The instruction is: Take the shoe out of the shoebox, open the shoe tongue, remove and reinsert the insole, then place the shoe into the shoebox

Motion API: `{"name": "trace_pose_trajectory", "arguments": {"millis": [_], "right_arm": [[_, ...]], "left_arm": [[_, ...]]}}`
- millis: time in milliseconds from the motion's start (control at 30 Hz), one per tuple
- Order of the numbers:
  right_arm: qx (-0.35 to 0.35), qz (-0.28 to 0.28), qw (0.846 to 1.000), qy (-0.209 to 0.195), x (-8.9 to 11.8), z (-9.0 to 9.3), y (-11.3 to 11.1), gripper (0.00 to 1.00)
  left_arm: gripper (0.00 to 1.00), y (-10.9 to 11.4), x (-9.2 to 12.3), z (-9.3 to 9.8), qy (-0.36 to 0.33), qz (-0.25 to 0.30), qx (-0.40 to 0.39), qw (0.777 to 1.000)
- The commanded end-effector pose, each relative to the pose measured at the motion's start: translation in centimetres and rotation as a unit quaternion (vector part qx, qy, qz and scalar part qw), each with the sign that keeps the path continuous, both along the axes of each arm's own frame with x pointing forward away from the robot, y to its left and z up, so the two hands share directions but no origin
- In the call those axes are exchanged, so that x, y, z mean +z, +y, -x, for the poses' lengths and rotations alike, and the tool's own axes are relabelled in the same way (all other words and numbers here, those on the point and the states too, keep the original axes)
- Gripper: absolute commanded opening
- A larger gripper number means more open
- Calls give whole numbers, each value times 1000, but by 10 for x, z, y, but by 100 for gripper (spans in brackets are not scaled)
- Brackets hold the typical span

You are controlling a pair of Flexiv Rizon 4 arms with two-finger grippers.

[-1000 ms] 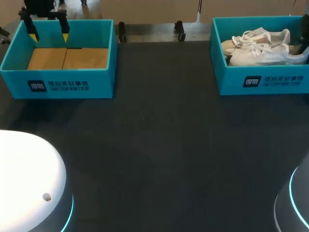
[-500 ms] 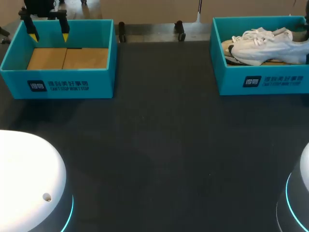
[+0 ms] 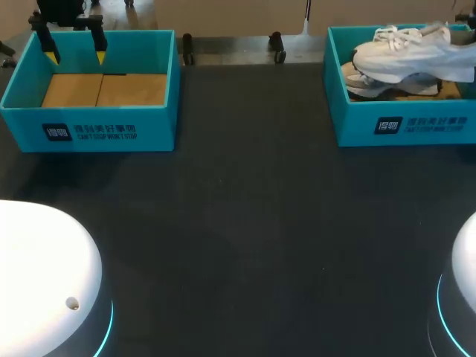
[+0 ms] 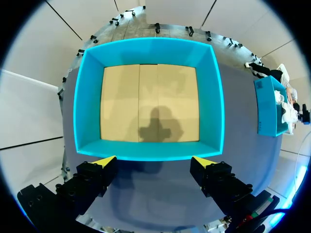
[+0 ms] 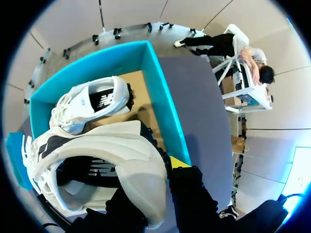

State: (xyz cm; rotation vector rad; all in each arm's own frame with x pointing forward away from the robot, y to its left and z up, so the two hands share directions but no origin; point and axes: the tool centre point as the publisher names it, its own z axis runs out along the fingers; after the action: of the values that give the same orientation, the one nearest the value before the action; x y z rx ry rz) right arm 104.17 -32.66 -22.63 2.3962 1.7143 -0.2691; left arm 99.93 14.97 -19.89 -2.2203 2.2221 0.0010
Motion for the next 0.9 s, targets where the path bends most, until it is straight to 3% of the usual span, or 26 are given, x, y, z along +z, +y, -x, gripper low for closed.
{"name": "trace_pose_trajectory", "arguments": {"millis": [33,600,900], "right_arm": [[-2,9,1000,-16,26,21,13,0],[-28,34,998,-51,73,96,91,0],[-28,34,998,-51,73,96,91,0]], "left_arm": [[100,0,0,0,0,0,0,1000],[100,0,0,0,0,0,0,1000],[100,0,0,0,0,0,0,1000]]}}
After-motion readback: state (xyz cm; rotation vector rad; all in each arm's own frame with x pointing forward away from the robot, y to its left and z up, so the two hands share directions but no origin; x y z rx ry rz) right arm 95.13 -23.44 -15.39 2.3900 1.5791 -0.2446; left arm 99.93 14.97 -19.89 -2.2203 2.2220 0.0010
